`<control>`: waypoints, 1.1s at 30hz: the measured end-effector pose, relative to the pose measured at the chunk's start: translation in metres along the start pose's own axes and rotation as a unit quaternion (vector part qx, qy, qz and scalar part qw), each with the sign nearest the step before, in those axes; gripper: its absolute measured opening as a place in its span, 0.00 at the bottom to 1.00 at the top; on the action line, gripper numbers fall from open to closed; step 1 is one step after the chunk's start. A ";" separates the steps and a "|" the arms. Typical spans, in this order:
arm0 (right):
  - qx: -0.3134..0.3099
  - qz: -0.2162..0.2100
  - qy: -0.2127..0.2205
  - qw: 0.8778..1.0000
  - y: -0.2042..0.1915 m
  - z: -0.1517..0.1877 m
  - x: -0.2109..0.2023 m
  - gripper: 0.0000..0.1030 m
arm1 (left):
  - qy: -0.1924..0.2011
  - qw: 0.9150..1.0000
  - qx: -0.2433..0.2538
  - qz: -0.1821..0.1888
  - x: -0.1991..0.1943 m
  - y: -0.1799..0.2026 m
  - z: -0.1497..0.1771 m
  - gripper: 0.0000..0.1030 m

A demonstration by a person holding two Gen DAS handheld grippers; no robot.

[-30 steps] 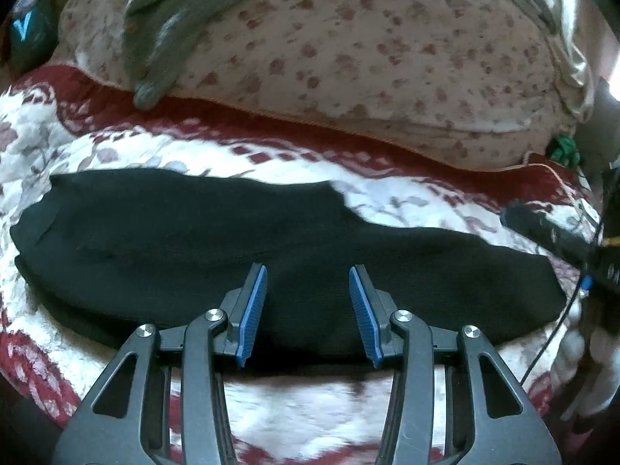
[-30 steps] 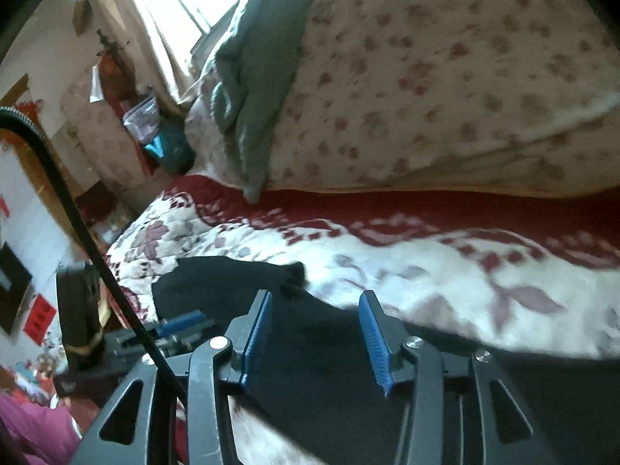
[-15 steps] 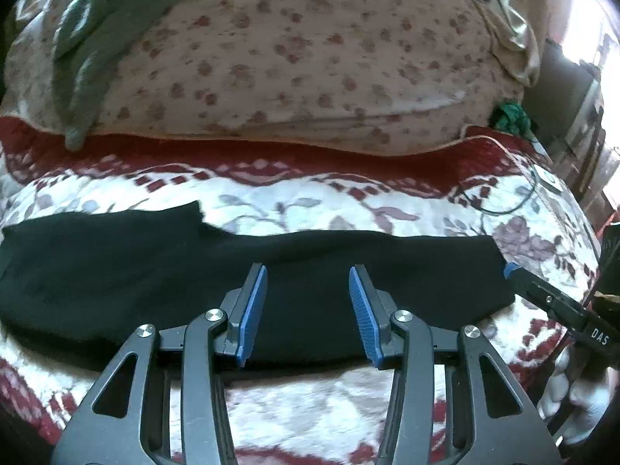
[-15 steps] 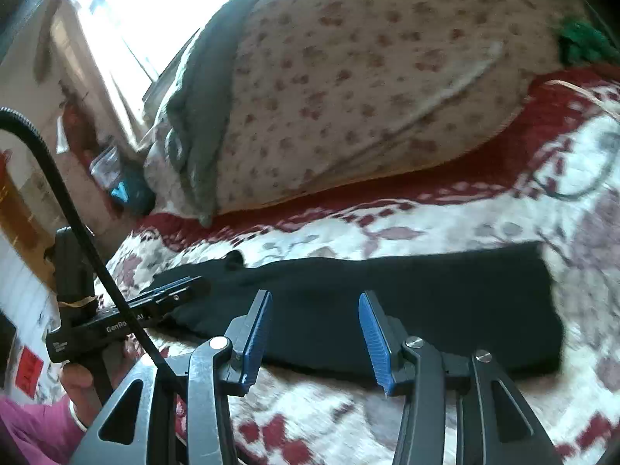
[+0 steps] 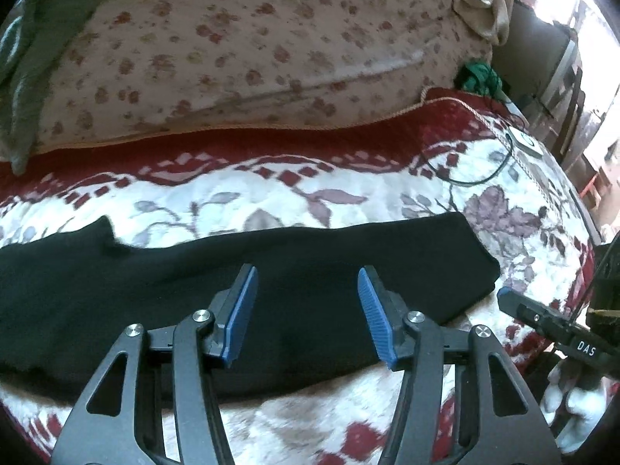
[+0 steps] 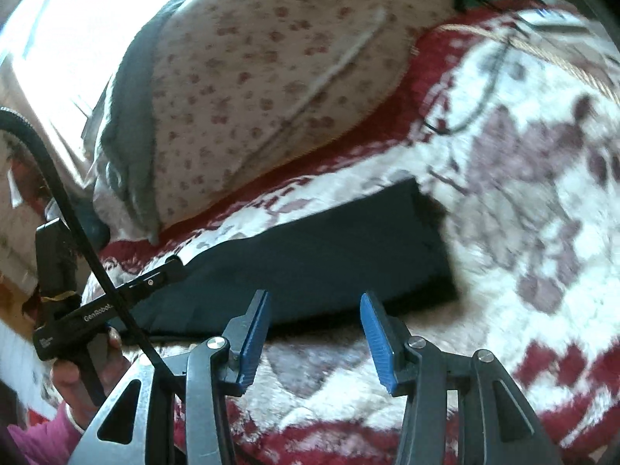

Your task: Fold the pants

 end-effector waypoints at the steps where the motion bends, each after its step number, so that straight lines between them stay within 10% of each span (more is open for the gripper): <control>1: 0.012 0.002 -0.003 1.000 0.006 0.002 0.000 0.48 | -0.003 1.000 0.005 0.004 0.004 0.005 -0.002 0.52; 20: 0.112 -0.027 0.006 0.993 0.062 -0.008 0.026 0.59 | -0.081 0.987 0.112 0.084 0.090 0.092 -0.046 0.52; 33: 0.089 -0.055 0.028 0.994 0.059 -0.005 0.028 0.67 | -0.159 0.950 0.220 0.155 0.151 0.158 -0.050 0.52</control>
Point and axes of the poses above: each gripper's, at about its wrist camera, not at the fingertips, and x roughly the way its jaws point, y to its right, z to its underside, the point moved 8 cm from there along x, roughly the way its jaws point, and after that the axes turned 6 degrees about -y, right-handed, at the moved point
